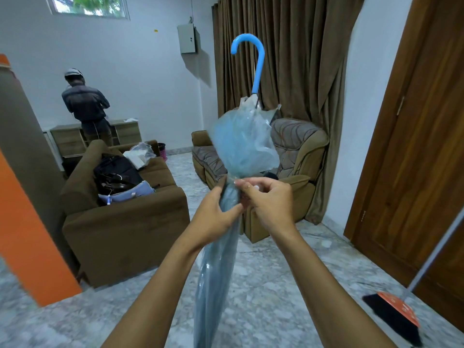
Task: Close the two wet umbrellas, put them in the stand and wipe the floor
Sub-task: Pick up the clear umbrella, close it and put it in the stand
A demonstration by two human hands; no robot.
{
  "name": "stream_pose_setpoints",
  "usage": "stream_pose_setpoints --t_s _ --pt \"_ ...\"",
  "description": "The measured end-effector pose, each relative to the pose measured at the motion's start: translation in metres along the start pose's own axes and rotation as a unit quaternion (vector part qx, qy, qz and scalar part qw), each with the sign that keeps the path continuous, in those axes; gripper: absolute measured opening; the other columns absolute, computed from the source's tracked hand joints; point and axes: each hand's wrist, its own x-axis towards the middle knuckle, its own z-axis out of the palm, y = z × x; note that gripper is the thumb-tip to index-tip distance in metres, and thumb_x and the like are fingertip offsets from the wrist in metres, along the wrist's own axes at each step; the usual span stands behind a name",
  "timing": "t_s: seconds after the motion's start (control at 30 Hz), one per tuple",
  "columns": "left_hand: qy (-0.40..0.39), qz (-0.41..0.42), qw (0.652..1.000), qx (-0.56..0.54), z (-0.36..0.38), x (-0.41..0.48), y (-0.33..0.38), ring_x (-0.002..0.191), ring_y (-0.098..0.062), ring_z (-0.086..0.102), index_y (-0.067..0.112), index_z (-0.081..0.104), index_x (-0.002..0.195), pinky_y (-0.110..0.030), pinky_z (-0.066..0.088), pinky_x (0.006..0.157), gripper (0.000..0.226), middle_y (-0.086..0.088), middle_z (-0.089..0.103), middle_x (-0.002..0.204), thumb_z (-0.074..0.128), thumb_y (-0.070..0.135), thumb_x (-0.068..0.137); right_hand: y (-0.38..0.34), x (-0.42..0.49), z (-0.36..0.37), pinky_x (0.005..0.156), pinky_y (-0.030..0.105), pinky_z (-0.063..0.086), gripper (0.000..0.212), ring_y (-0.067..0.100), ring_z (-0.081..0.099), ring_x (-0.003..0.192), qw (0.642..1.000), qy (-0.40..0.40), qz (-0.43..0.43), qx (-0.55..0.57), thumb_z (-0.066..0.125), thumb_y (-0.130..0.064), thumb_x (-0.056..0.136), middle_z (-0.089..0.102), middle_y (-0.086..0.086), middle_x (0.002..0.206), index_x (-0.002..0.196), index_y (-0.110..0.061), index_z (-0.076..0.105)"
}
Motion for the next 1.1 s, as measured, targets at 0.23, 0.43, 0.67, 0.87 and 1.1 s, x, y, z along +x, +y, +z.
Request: stream_pose_setpoints --t_s 0.23,0.43,0.67,0.87,1.1 --pt "-0.016 -0.056 0.98 -0.188 -0.011 -0.004 -0.004 0.103 -0.013 0.069 0.017 0.055 0.13 -0.019 0.053 0.079 0.044 -0.003 0.072 0.115 0.069 0.016 0.088 -0.008 0.006 -0.004 0.07 0.019 0.057 0.005 0.005 0.071 0.072 0.997 -0.068 -0.025 -0.039 0.08 -0.02 0.079 0.075 -0.006 0.073 0.078 -0.021 0.076" --pt "-0.024 -0.069 0.96 -0.271 -0.01 -0.008 -0.006 0.097 -0.012 0.069 0.02 0.046 0.133 -0.019 0.054 0.074 0.049 -0.006 0.07 0.115 0.064 0.006 0.09 0.001 0.003 -0.002 0.066 0.022 0.057 0.018 0.01 0.069 0.072 0.997 -0.055 0.047 0.032 0.08 -0.02 0.078 0.075 0.004 0.079 0.089 -0.007 0.074" --pt "0.084 -0.018 0.996 -0.01 -0.014 -0.004 -0.003 0.109 -0.007 0.061 0.031 0.059 0.128 -0.02 0.05 0.089 0.049 0.009 0.057 0.122 0.076 0.03 0.082 -0.001 0.002 0.002 0.056 0.022 0.057 0.024 0.016 0.071 0.063 0.986 -0.018 0.095 0.138 0.079 -0.006 0.078 0.074 0.011 0.073 0.094 0.008 0.069" --pt "0.143 0.068 0.979 0.132 0.002 -0.008 0.01 0.123 -0.002 0.055 0.022 0.058 0.135 -0.019 0.041 0.106 0.044 0.008 0.062 0.132 0.064 0.022 0.092 -0.002 0.008 0.007 0.061 0.035 0.057 0.013 0.018 0.064 0.061 0.994 0.038 0.055 0.081 0.086 -0.013 0.072 0.073 0.009 0.067 0.076 -0.006 0.076" --pt "0.071 0.047 0.97 0.226 0.009 -0.011 0.017 0.117 -0.016 0.057 0.026 0.034 0.149 -0.031 0.048 0.094 0.075 0.003 0.058 0.133 0.07 0.03 0.083 0.001 0.01 0.009 0.064 0.038 0.062 0.007 0.023 0.074 0.067 0.999 0.048 -0.002 -0.021 0.082 -0.019 0.077 0.075 0.005 0.07 0.077 -0.013 0.078"
